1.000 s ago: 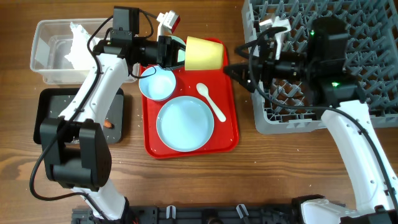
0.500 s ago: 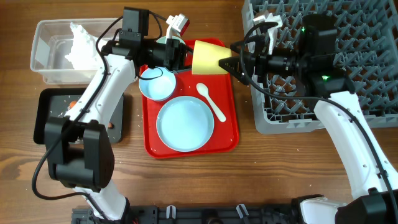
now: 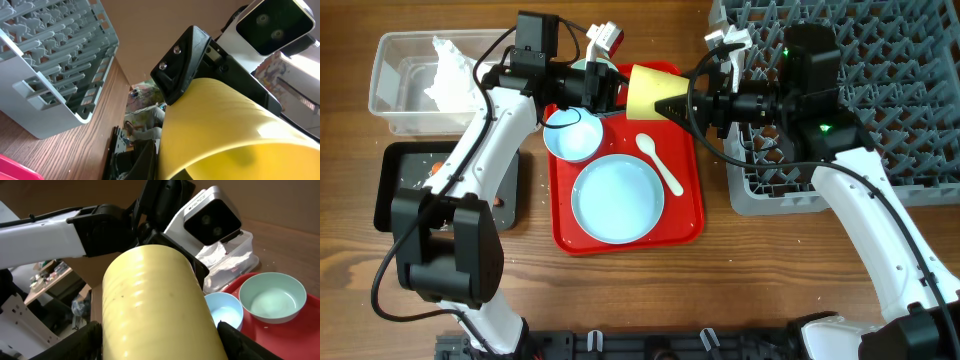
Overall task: Sort waste into correct bins and load items into the dishwasher rack
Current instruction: 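Grasp the yellow cup with the right gripper and release the left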
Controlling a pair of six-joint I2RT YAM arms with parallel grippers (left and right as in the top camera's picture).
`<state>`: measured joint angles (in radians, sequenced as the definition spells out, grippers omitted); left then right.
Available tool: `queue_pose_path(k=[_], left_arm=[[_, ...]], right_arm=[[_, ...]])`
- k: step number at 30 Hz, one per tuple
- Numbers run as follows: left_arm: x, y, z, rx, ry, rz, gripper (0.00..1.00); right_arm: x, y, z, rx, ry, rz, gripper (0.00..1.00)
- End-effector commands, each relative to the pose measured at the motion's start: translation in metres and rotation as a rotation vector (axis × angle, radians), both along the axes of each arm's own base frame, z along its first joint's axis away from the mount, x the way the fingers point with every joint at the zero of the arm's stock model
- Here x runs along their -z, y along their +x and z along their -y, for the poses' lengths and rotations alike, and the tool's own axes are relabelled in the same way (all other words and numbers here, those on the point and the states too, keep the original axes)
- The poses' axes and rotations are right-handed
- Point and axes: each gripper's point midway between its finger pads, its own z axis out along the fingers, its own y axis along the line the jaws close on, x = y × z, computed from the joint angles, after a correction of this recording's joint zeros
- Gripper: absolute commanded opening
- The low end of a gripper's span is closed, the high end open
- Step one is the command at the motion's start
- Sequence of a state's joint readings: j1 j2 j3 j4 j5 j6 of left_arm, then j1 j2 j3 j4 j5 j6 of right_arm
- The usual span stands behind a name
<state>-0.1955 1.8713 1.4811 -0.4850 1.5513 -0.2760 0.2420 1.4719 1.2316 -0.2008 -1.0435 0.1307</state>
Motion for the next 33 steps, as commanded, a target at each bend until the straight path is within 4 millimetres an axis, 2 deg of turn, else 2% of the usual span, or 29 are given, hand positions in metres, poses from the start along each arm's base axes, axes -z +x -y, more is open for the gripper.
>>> queue_pose_path(k=[1, 7, 12, 14, 17, 19, 20, 27, 33], left_arm=[[-0.017, -0.006, 0.0, 0.019, -0.027, 0.037, 0.04], [-0.018, -0.005, 0.0, 0.019, -0.027, 0.041, 0.04], [-0.018, -0.005, 0.0, 0.017, -0.027, 0.047, 0.04], [-0.018, -0.005, 0.0, 0.018, -0.028, 0.054, 0.14], [-0.018, -0.004, 0.0, 0.018, -0.029, 0.062, 0.45], [-0.018, -0.004, 0.0, 0.015, -0.027, 0.065, 0.59], [-0.017, -0.003, 0.001, 0.012, -0.024, 0.065, 0.62], [0.001, 0.014, 0.002, -0.084, 0.082, 0.086, 0.73], [0.018, 0.031, 0.0, -0.179, 0.187, 0.102, 0.8]], right_arm=[[-0.001, 0.002, -0.004, -0.011, 0.003, -0.004, 0.75], [0.004, 0.0, -0.003, -0.01, -0.006, -0.037, 0.68], [0.005, -0.001, -0.003, -0.009, -0.009, -0.047, 0.52], [0.005, -0.001, -0.003, -0.009, -0.008, -0.047, 0.51], [0.005, -0.001, -0.003, -0.008, -0.009, -0.046, 0.48], [0.005, 0.002, 0.001, 0.003, -0.007, -0.052, 0.47], [0.005, 0.003, 0.003, 0.011, -0.005, -0.06, 0.47], [0.012, 0.025, 0.052, 0.165, -0.007, -0.152, 0.45], [0.04, 0.036, 0.112, 0.44, -0.127, -0.288, 0.45]])
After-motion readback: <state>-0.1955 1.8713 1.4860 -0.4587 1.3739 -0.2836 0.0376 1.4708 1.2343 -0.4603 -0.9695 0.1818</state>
